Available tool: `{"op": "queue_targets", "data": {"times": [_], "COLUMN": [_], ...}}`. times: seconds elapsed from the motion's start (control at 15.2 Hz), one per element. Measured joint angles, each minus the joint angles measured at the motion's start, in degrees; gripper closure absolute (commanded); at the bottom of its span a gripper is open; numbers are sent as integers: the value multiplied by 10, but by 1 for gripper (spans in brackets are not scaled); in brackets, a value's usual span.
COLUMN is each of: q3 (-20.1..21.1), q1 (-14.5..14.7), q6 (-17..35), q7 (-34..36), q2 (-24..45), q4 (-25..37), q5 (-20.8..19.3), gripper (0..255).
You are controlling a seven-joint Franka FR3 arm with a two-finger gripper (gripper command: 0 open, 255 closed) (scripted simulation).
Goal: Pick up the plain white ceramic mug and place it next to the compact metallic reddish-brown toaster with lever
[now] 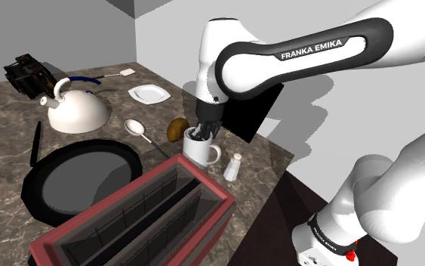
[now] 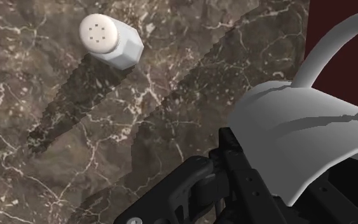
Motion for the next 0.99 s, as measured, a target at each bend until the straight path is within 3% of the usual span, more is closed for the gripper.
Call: {"op": "queue_targets", "data": {"times": [0.46, 0.86, 0.92, 0.99], "q3": [2, 2, 3, 3], "q1": [1, 1, 1, 1], "q6": [51, 58, 58, 58], "q7": [-4, -3, -3, -3], "q2": [20, 24, 24, 24], "q4": [-32, -34, -34, -34], "q5": [1, 0, 0, 1], "gripper": [255, 255, 0, 0]}}
